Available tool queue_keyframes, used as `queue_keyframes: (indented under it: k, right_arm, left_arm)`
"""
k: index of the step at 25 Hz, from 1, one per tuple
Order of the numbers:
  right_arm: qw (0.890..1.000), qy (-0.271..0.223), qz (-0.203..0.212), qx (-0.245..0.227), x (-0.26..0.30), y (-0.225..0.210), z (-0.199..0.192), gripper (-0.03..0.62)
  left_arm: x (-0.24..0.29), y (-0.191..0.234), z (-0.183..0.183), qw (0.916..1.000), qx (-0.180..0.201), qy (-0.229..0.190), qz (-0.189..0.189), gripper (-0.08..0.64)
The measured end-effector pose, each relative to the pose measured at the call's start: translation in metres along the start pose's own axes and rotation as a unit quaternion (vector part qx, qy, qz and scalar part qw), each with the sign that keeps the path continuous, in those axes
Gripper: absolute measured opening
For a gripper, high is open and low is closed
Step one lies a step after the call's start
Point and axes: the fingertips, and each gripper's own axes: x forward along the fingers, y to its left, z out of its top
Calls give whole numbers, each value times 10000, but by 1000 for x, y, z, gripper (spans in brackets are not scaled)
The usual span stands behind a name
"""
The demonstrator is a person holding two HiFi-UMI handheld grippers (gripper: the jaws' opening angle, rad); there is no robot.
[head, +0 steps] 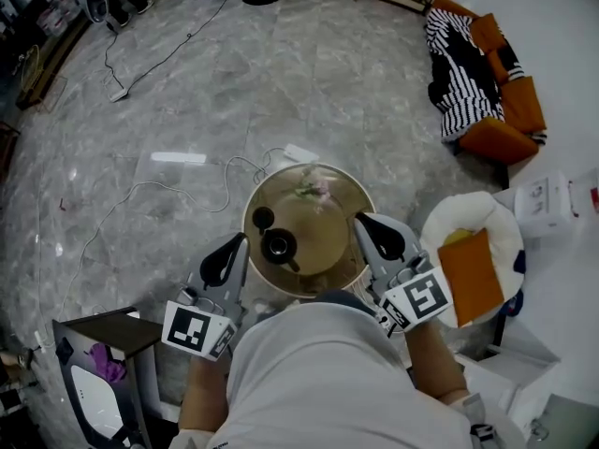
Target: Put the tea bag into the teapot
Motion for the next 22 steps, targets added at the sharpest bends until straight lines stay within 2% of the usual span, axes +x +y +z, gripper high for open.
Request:
queue_keyframes:
  k: [22]
  right_arm:
    - [9999, 32, -21, 130, -4, 5, -12, 3]
  left_arm:
    - [1, -7, -3, 10000, 7, 27, -67, 8]
